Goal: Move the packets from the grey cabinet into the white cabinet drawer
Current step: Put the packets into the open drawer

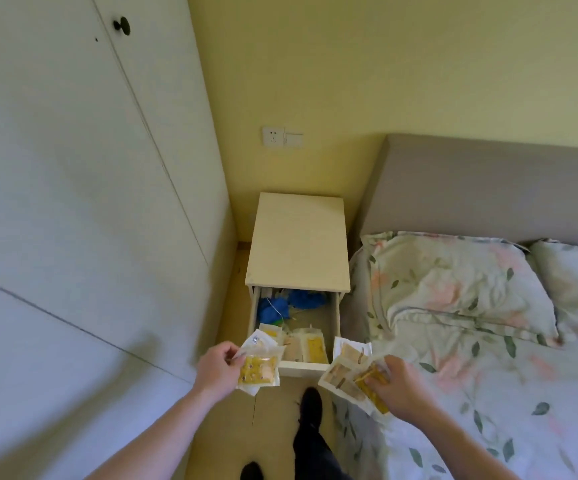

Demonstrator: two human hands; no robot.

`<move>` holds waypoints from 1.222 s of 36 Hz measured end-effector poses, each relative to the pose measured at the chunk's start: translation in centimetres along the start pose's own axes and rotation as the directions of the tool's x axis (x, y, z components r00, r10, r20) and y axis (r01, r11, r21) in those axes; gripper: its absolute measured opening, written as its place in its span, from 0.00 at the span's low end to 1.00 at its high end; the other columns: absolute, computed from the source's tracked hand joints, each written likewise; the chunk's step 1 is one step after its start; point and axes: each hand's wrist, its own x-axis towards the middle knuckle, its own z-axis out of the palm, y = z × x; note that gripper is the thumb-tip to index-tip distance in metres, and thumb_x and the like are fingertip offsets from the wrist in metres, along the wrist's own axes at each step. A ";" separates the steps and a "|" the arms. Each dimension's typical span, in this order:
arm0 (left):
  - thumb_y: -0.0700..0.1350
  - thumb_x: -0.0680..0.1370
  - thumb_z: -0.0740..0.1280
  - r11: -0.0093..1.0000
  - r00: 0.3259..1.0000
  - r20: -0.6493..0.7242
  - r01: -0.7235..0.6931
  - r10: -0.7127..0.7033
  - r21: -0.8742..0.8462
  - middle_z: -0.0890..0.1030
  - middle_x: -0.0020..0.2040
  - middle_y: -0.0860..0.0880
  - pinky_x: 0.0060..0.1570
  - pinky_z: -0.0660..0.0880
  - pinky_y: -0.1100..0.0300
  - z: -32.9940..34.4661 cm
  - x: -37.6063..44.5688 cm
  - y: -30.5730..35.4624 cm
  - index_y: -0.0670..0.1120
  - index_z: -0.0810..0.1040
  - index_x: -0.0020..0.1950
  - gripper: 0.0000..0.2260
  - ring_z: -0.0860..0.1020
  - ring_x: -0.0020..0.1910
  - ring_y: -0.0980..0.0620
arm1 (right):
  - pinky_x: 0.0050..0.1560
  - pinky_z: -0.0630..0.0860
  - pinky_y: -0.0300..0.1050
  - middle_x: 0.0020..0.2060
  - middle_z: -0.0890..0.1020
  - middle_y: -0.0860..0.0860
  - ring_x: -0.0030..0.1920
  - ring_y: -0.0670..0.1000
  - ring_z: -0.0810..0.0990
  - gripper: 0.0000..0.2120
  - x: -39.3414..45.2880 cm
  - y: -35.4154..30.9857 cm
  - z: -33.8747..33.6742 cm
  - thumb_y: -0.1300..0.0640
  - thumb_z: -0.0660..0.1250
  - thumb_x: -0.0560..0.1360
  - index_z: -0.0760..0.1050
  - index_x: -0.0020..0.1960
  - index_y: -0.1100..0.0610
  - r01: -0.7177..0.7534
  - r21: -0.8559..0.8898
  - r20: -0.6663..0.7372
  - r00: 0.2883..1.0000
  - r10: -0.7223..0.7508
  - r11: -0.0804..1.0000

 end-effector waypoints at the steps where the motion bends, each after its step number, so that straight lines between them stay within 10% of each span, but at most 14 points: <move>1: 0.46 0.80 0.69 0.999 0.999 -0.005 0.033 -0.033 -0.008 0.82 0.42 0.52 0.37 0.73 0.64 0.3 1.0 0.4 0.49 0.79 0.42 0.07 0.80 0.43 0.54 | 0.31 0.68 0.36 0.36 0.77 0.45 0.35 0.43 0.74 0.11 1.6 -0.3 -0.3 0.54 0.69 0.78 0.70 0.39 0.50 -0.002 0.004 0.023 1.000 0.002 1.000; 16: 0.43 0.80 0.67 0.963 0.963 0.020 0.268 -0.268 0.010 0.82 0.39 0.50 0.41 0.80 0.50 7.9 19.0 -2.1 0.48 0.78 0.42 0.07 0.81 0.40 0.49 | 0.36 0.70 0.37 0.44 0.81 0.45 0.42 0.45 0.78 0.03 27.0 0.5 4.2 0.52 0.69 0.77 0.76 0.48 0.50 -0.031 -0.154 0.290 0.954 0.075 0.988; 27: 0.44 0.82 0.62 0.949 0.961 0.083 0.243 -0.263 0.199 0.80 0.38 0.51 0.37 0.79 0.52 16.5 30.4 -9.3 0.51 0.74 0.42 0.09 0.79 0.37 0.51 | 0.54 0.78 0.52 0.49 0.76 0.49 0.54 0.55 0.80 0.04 41.7 3.4 12.7 0.56 0.63 0.79 0.70 0.49 0.48 0.371 -0.535 0.569 0.822 -0.001 0.759; 30: 0.40 0.83 0.61 0.935 0.966 0.108 0.193 -0.234 0.299 0.76 0.38 0.54 0.28 0.66 0.68 18.2 31.5 -10.2 0.47 0.73 0.47 0.06 0.73 0.35 0.58 | 0.54 0.76 0.49 0.54 0.77 0.51 0.54 0.55 0.80 0.05 43.6 3.5 14.7 0.57 0.63 0.80 0.74 0.55 0.53 0.523 -0.586 0.654 0.756 -0.019 0.619; 35: 0.37 0.78 0.66 0.853 0.964 0.175 0.085 -0.201 0.514 0.79 0.49 0.50 0.33 0.66 0.66 19.5 32.7 -11.6 0.46 0.73 0.60 0.12 0.73 0.41 0.53 | 0.57 0.70 0.48 0.57 0.79 0.53 0.57 0.56 0.79 0.10 44.9 3.2 17.5 0.63 0.63 0.79 0.76 0.60 0.56 0.618 -0.607 0.732 0.680 0.048 0.500; 44: 0.40 0.82 0.60 0.628 0.923 0.368 -0.219 -0.115 0.747 0.83 0.56 0.45 0.47 0.80 0.56 21.4 34.8 -12.5 0.42 0.73 0.66 0.12 0.83 0.51 0.46 | 0.54 0.78 0.46 0.59 0.80 0.53 0.57 0.55 0.80 0.16 46.5 3.6 20.9 0.64 0.63 0.78 0.76 0.65 0.55 0.578 -0.571 0.760 0.641 0.109 0.583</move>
